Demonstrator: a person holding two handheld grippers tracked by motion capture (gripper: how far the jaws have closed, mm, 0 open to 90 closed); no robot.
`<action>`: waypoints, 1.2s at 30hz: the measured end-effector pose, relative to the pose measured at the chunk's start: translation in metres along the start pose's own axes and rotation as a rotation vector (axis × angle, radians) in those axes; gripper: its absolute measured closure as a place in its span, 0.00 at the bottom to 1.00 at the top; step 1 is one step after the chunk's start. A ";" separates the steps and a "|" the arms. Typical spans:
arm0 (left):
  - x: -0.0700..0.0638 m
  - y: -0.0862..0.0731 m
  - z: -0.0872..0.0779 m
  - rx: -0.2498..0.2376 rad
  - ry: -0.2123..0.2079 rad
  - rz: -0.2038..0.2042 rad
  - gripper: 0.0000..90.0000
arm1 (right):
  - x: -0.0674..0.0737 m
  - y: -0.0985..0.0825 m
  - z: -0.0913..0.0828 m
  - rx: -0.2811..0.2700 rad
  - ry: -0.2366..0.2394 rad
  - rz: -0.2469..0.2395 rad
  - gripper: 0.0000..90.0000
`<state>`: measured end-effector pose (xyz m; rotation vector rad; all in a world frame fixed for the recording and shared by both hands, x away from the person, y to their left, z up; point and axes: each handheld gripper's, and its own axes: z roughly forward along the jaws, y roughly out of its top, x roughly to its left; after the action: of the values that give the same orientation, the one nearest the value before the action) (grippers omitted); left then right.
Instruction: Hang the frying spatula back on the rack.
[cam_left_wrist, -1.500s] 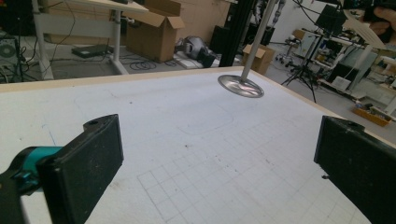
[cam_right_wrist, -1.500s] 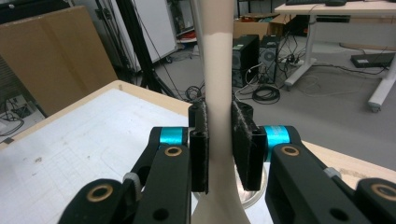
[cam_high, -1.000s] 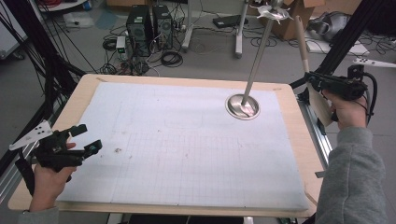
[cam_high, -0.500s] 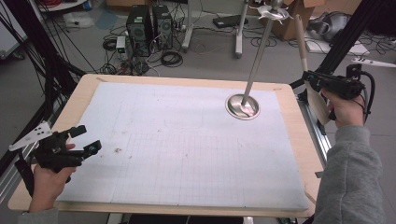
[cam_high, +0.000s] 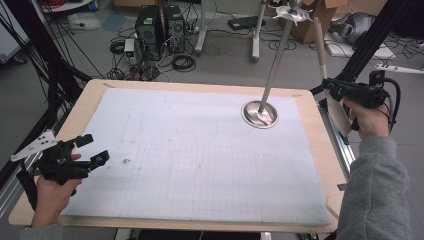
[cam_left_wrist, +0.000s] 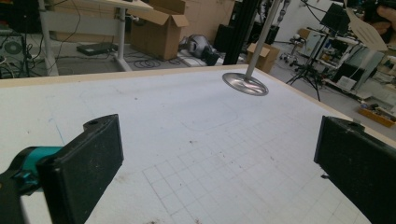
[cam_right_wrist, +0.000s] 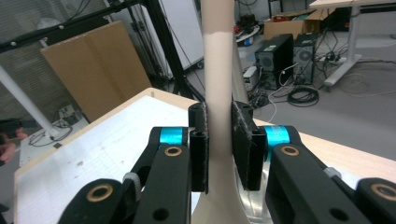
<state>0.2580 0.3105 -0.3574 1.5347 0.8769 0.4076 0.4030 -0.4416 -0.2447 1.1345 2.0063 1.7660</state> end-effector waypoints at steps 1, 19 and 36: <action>0.000 0.000 0.000 -0.001 -0.001 0.000 0.02 | 0.000 0.000 0.001 0.001 0.002 -0.002 0.87; -0.001 0.000 0.001 0.000 -0.003 0.001 0.02 | 0.005 -0.001 0.013 0.039 -0.035 -0.023 0.87; -0.001 0.001 0.001 0.002 -0.005 0.004 0.02 | 0.003 -0.001 0.022 0.056 -0.029 -0.004 0.87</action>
<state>0.2581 0.3090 -0.3566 1.5388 0.8701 0.4058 0.4142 -0.4235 -0.2494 1.1656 2.0511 1.6917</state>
